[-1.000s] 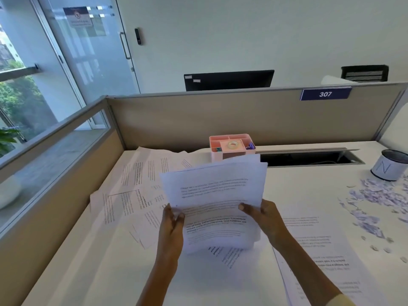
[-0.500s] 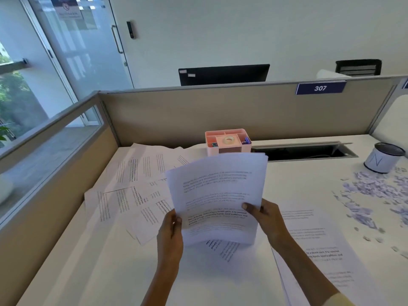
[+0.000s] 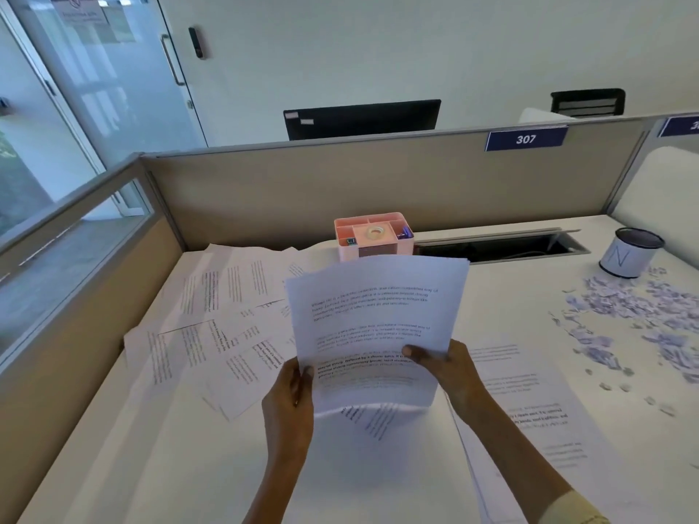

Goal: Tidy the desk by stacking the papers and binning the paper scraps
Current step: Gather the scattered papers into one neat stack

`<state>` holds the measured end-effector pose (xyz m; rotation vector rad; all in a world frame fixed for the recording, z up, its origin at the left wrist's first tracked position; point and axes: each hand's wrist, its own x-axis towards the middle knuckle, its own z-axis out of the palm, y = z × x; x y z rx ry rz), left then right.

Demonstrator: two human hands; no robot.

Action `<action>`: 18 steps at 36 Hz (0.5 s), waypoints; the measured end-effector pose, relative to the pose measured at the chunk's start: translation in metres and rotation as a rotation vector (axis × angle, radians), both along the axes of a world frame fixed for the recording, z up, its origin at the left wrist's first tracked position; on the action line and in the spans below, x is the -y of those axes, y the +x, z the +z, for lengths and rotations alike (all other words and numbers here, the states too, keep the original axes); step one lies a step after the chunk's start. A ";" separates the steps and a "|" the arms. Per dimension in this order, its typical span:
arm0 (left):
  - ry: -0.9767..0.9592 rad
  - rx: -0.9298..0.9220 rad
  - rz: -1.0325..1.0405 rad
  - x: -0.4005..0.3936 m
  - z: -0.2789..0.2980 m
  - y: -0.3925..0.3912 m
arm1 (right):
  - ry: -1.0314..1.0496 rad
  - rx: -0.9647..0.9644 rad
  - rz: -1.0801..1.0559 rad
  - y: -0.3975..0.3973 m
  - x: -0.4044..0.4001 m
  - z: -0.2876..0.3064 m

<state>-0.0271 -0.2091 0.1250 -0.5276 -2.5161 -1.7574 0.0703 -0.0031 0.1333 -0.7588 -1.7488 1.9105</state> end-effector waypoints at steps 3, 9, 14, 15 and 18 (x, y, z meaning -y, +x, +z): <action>-0.071 0.037 -0.061 0.002 -0.014 -0.003 | 0.063 0.046 -0.066 0.000 0.002 -0.008; -0.093 0.054 -0.132 0.005 -0.017 -0.006 | 0.095 -0.053 -0.237 0.009 -0.025 0.012; -0.114 0.050 -0.168 0.006 -0.026 -0.009 | 0.115 0.097 -0.176 0.035 -0.082 0.022; -0.120 0.049 -0.176 0.006 -0.029 -0.008 | 0.123 0.153 -0.163 0.043 -0.095 0.017; -0.123 0.040 -0.194 0.007 -0.034 -0.005 | 0.167 0.356 -0.123 0.067 -0.120 0.005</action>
